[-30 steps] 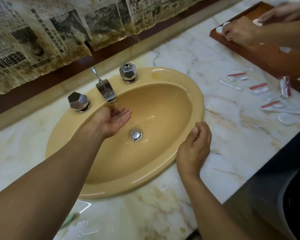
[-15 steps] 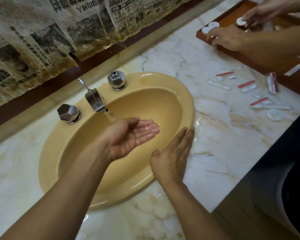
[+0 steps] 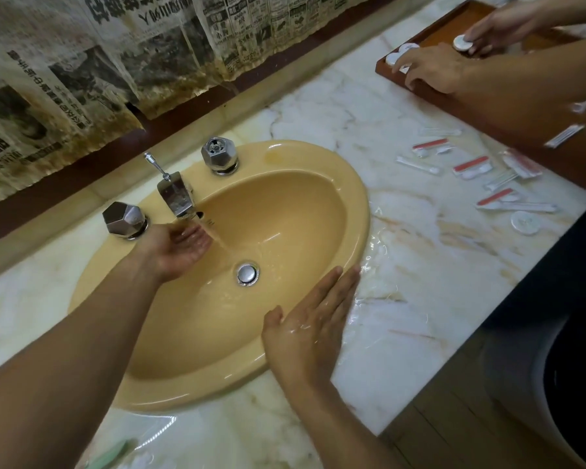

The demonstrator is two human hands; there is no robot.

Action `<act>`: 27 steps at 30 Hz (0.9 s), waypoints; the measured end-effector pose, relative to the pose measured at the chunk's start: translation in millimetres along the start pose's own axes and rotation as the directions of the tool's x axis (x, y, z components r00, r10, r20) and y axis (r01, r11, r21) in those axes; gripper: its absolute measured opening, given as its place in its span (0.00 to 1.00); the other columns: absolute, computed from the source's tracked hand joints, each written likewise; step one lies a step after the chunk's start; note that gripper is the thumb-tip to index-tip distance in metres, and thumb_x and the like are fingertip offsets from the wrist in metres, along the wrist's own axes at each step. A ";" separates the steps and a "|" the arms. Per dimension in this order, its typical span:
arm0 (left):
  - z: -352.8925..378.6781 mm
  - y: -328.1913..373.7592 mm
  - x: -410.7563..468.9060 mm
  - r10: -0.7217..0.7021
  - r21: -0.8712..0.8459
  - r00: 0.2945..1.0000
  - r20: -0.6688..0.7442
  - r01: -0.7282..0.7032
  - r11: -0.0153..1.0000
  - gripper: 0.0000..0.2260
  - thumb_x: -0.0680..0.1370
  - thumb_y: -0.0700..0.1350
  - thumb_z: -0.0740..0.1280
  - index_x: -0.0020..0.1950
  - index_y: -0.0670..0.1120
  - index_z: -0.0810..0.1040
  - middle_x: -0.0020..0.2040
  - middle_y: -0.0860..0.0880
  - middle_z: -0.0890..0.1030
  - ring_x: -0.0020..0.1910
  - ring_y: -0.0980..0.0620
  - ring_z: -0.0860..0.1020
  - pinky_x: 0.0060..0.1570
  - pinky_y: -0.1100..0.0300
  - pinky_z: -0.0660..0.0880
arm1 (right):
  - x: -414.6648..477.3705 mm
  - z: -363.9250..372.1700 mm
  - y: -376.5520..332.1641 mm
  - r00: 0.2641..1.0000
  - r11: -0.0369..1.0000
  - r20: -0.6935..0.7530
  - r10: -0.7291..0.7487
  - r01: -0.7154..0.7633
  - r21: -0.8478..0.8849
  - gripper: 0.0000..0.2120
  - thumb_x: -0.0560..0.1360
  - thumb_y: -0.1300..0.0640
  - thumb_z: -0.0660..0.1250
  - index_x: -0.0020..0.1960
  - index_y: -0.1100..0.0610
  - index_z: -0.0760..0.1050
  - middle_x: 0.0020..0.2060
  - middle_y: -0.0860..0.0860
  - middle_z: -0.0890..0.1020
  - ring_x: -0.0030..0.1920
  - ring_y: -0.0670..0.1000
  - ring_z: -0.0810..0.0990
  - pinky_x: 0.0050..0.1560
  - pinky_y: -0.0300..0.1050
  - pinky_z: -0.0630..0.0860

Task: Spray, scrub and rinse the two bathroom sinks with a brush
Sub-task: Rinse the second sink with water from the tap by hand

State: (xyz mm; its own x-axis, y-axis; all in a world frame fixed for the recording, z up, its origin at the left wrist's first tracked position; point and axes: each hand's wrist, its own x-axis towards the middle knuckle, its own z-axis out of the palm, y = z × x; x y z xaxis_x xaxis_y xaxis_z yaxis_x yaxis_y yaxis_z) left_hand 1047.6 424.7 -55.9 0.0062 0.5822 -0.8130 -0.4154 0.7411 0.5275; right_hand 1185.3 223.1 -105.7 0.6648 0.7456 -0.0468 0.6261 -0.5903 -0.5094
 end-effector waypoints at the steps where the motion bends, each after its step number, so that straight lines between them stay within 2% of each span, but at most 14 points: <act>1: 8.2 1.9 6.3 -0.016 0.005 1.000 0.008 0.016 1.000 0.13 0.86 0.39 0.55 0.53 0.35 0.79 0.54 0.39 0.83 0.56 0.43 0.81 0.58 0.52 0.78 | -4.3 -0.8 -2.0 1.000 1.000 0.026 -0.005 0.005 -0.007 0.51 0.69 0.46 0.64 0.79 0.74 0.46 0.79 0.71 0.42 0.81 0.67 0.43 0.79 0.61 0.57; 3: 22.3 0.8 18.7 -0.061 0.016 0.998 0.035 0.060 0.998 0.15 0.86 0.41 0.55 0.50 0.38 0.80 0.44 0.42 0.84 0.45 0.46 0.84 0.46 0.52 0.82 | -1.1 -3.7 -3.4 0.998 1.000 0.062 -0.009 0.010 -0.009 0.52 0.68 0.48 0.66 0.79 0.74 0.47 0.78 0.72 0.42 0.81 0.68 0.43 0.79 0.62 0.57; 5: 29.7 -2.7 28.5 -0.115 0.017 0.990 0.076 0.114 0.993 0.15 0.85 0.42 0.55 0.48 0.41 0.80 0.38 0.45 0.83 0.35 0.48 0.83 0.36 0.56 0.82 | 20.2 -6.1 1.9 0.998 1.000 0.063 -0.001 0.002 -0.007 0.49 0.66 0.53 0.64 0.78 0.75 0.48 0.78 0.73 0.44 0.80 0.69 0.45 0.79 0.63 0.57; 7: 33.9 -7.7 28.2 -0.153 0.035 0.981 0.118 0.149 0.988 0.10 0.82 0.40 0.60 0.47 0.42 0.80 0.36 0.47 0.81 0.33 0.50 0.82 0.33 0.57 0.82 | 57.1 -12.8 8.2 0.998 1.000 0.061 0.007 -0.005 -0.019 0.48 0.65 0.56 0.58 0.78 0.75 0.46 0.78 0.73 0.45 0.81 0.69 0.45 0.80 0.60 0.53; 10: 41.0 -24.4 2.5 -0.171 0.059 0.964 0.201 0.163 0.985 0.09 0.83 0.39 0.60 0.51 0.39 0.80 0.42 0.44 0.84 0.39 0.49 0.85 0.40 0.54 0.85 | 111.1 -20.3 17.3 0.992 0.995 0.116 -0.044 0.054 -0.082 0.49 0.67 0.56 0.60 0.79 0.73 0.40 0.79 0.71 0.43 0.81 0.65 0.41 0.82 0.54 0.45; 12: 45.9 -43.0 -27.4 -0.176 0.128 0.949 0.263 0.146 0.981 0.13 0.86 0.40 0.57 0.56 0.35 0.79 0.50 0.38 0.85 0.47 0.43 0.87 0.50 0.50 0.84 | 125.3 -21.1 20.4 0.993 0.997 0.104 -0.056 0.062 -0.051 0.49 0.68 0.59 0.64 0.80 0.71 0.41 0.80 0.67 0.44 0.82 0.62 0.42 0.82 0.53 0.47; 14: 49.6 -60.3 -63.6 -0.212 0.272 0.922 0.323 0.124 0.954 0.16 0.86 0.41 0.55 0.61 0.32 0.77 0.58 0.34 0.83 0.58 0.37 0.84 0.57 0.47 0.80 | 120.9 -20.4 21.4 0.995 0.998 0.078 -0.056 0.055 0.013 0.48 0.68 0.63 0.65 0.81 0.69 0.43 0.81 0.65 0.45 0.82 0.61 0.43 0.82 0.52 0.49; 16: 47.7 -69.2 -90.9 -0.220 0.385 0.916 0.336 0.079 0.919 0.17 0.86 0.42 0.55 0.64 0.31 0.76 0.61 0.32 0.82 0.63 0.36 0.81 0.60 0.46 0.78 | 106.1 -18.3 20.6 0.997 0.999 0.072 -0.040 0.038 0.031 0.50 0.70 0.60 0.69 0.81 0.69 0.43 0.81 0.65 0.45 0.82 0.61 0.43 0.81 0.53 0.51; 17: 43.5 -69.3 -98.6 -0.203 0.414 0.924 0.323 0.055 0.908 0.17 0.86 0.42 0.55 0.64 0.30 0.76 0.61 0.32 0.82 0.63 0.36 0.81 0.60 0.46 0.78 | 95.1 -16.7 18.6 0.997 0.999 0.066 -0.031 0.031 0.014 0.50 0.70 0.57 0.70 0.81 0.70 0.44 0.81 0.66 0.44 0.82 0.62 0.43 0.81 0.54 0.52; 20: 21.2 -58.6 -94.9 -0.115 0.393 0.962 0.246 0.009 0.920 0.17 0.86 0.41 0.55 0.63 0.30 0.77 0.60 0.33 0.83 0.60 0.37 0.83 0.56 0.48 0.80 | 50.8 -10.9 5.5 1.000 1.000 -0.006 0.002 -0.001 0.027 0.43 0.69 0.58 0.58 0.80 0.73 0.48 0.79 0.71 0.46 0.81 0.67 0.45 0.79 0.60 0.57; 22: 5.0 -47.8 -75.2 -0.057 0.339 0.990 0.132 0.009 0.941 0.16 0.86 0.39 0.55 0.63 0.30 0.76 0.61 0.32 0.82 0.60 0.37 0.82 0.54 0.47 0.81 | 26.7 -7.4 -1.9 1.000 1.000 -0.005 0.010 -0.009 0.028 0.43 0.68 0.60 0.58 0.79 0.73 0.49 0.79 0.72 0.45 0.81 0.68 0.44 0.79 0.62 0.56; 24: -7.9 -38.5 -48.1 -0.040 0.274 0.999 0.036 0.028 0.961 0.15 0.85 0.39 0.54 0.61 0.30 0.76 0.63 0.32 0.80 0.60 0.37 0.81 0.57 0.47 0.82 | 21.3 -6.0 -4.5 0.999 0.999 0.020 0.029 -0.030 0.014 0.43 0.68 0.61 0.59 0.79 0.74 0.49 0.79 0.72 0.45 0.81 0.69 0.44 0.79 0.63 0.56; 27: -9.8 -25.7 -16.6 -0.040 0.166 0.999 -0.028 0.044 0.985 0.15 0.86 0.39 0.53 0.57 0.32 0.76 0.63 0.34 0.80 0.59 0.38 0.80 0.61 0.49 0.76 | 34.1 -8.1 -4.7 0.995 0.998 0.073 0.063 -0.062 -0.027 0.46 0.67 0.60 0.61 0.79 0.74 0.46 0.78 0.73 0.42 0.80 0.69 0.42 0.79 0.62 0.55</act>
State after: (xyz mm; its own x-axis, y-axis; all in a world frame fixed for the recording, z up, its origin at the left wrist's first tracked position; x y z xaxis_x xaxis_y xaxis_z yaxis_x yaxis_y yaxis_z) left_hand 1049.3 392.7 -58.4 -0.0026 0.5426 -0.8400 -0.2580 0.8112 0.5248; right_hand 1208.3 248.9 -97.9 0.6717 0.7272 -0.1414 0.5948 -0.6432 -0.4821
